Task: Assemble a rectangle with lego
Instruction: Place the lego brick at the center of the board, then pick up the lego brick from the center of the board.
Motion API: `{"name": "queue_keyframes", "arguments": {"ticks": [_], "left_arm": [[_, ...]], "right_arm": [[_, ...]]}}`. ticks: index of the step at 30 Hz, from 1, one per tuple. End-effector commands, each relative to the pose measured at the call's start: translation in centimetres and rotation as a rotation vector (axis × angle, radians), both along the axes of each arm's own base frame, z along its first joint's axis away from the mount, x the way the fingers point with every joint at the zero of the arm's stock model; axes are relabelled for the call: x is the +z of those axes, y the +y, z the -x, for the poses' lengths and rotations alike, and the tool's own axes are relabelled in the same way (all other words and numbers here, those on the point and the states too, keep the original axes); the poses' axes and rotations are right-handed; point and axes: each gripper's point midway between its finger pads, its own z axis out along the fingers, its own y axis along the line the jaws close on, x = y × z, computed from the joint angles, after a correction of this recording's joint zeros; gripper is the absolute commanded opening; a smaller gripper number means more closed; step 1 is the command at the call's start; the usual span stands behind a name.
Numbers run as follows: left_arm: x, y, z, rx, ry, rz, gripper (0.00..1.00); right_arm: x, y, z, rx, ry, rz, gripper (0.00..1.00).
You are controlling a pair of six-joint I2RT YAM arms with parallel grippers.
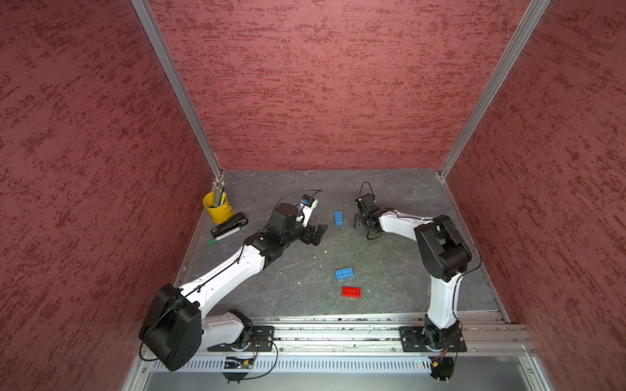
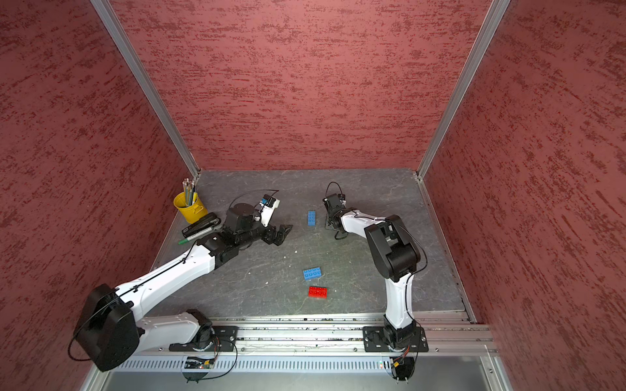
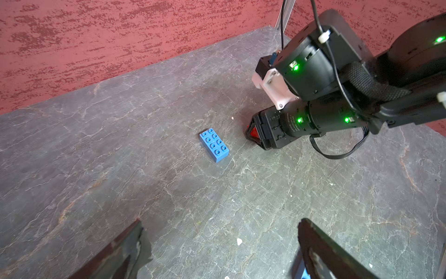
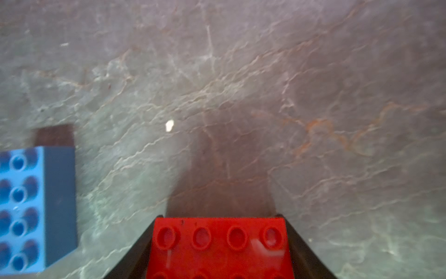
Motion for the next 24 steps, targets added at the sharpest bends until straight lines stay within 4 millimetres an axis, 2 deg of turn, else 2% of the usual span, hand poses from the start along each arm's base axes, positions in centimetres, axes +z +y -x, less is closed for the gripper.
{"name": "queue_keyframes", "arguments": {"ticks": [1,5,10,17,24], "left_arm": [[0.9,-0.6,0.0,-0.026,-0.023,-0.01,1.0],[0.8,-0.5,0.0,-0.021,-0.02,-0.015,1.0],[0.8,-0.3,-0.1,-0.011,-0.013,-0.024,1.0],[0.7,-0.3,-0.2,0.001,0.008,-0.026,1.0],[0.9,-0.3,-0.1,0.001,0.008,-0.019,1.0]], "right_arm": [[0.8,0.3,-0.2,-0.004,-0.022,-0.044,0.67],[1.2,0.2,-0.1,0.006,-0.012,-0.042,0.75],[2.2,-0.2,0.2,0.035,0.017,-0.034,0.78],[2.7,-0.2,-0.1,0.073,0.063,-0.017,0.74],[1.8,0.3,-1.1,0.083,0.091,-0.021,0.68]]}}
